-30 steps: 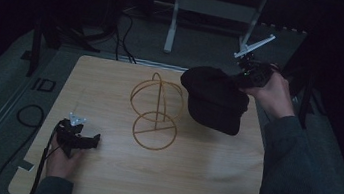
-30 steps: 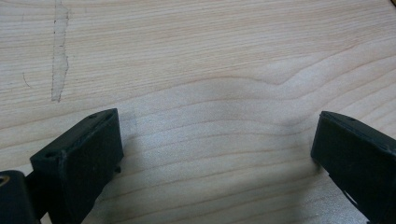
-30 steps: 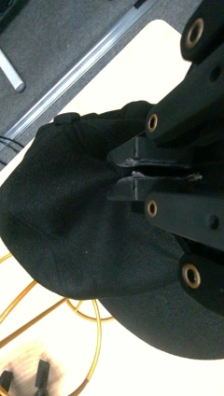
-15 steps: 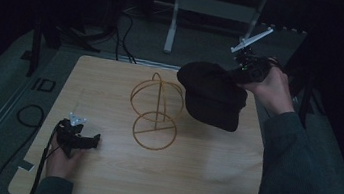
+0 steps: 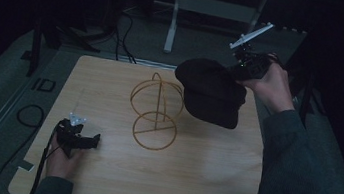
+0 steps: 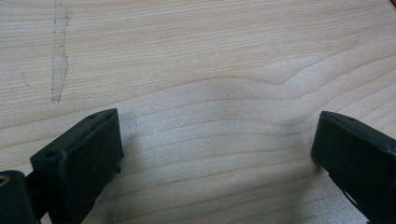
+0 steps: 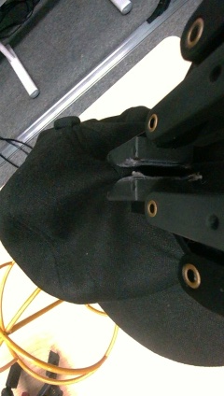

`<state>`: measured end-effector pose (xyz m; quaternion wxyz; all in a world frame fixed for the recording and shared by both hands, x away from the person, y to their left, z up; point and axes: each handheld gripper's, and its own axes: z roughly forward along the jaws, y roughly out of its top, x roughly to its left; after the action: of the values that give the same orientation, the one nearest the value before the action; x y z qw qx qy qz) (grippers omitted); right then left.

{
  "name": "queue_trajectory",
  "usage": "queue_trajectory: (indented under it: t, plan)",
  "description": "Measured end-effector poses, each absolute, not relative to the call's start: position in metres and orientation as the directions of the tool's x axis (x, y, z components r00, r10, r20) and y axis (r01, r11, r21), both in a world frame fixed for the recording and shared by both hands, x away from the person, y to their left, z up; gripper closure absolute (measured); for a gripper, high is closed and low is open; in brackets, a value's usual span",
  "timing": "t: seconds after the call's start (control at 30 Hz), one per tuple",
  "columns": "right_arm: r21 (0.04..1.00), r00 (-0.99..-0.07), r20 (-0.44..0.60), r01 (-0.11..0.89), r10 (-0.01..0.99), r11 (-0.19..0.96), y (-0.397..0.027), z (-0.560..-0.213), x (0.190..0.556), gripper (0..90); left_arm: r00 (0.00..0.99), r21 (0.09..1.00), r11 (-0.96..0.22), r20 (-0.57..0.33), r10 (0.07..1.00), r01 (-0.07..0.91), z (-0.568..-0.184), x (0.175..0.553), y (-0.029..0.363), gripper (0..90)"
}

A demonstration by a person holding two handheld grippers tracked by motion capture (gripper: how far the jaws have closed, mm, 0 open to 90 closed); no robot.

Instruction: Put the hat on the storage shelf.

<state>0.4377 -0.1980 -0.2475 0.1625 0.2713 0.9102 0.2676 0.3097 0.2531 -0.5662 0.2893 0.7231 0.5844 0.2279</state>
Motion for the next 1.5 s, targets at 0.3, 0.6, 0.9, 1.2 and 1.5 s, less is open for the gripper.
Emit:
queue_trajectory:
  t: [0.3, 0.6, 0.9, 1.2, 1.5]
  plan:
    - [0.585, -0.806, -0.153, 0.393, 0.572, 0.709, -0.190, -0.242, 0.437, 85.2, 0.213, 0.685, -0.150, -0.009, 0.977, 0.713, -0.566, 0.310, 0.253, 1.9]
    - [0.600, -0.808, -0.154, 0.381, 0.569, 0.703, -0.186, -0.237, 0.436, 85.2, 0.214, 0.685, -0.151, -0.007, 0.977, 0.713, -0.566, 0.310, 0.253, 1.9]
    - [0.602, -0.815, -0.161, 0.366, 0.557, 0.710, -0.180, -0.236, 0.435, 85.2, 0.214, 0.685, -0.152, -0.006, 0.977, 0.713, -0.566, 0.310, 0.253, 1.8]
    - [0.615, -0.822, -0.160, 0.350, 0.546, 0.706, -0.177, -0.231, 0.430, 85.2, 0.214, 0.684, -0.152, -0.007, 0.977, 0.713, -0.566, 0.310, 0.253, 1.8]
    - [0.622, -0.830, -0.168, 0.329, 0.532, 0.710, -0.172, -0.226, 0.425, 85.1, 0.215, 0.684, -0.152, -0.007, 0.977, 0.714, -0.566, 0.310, 0.253, 1.9]
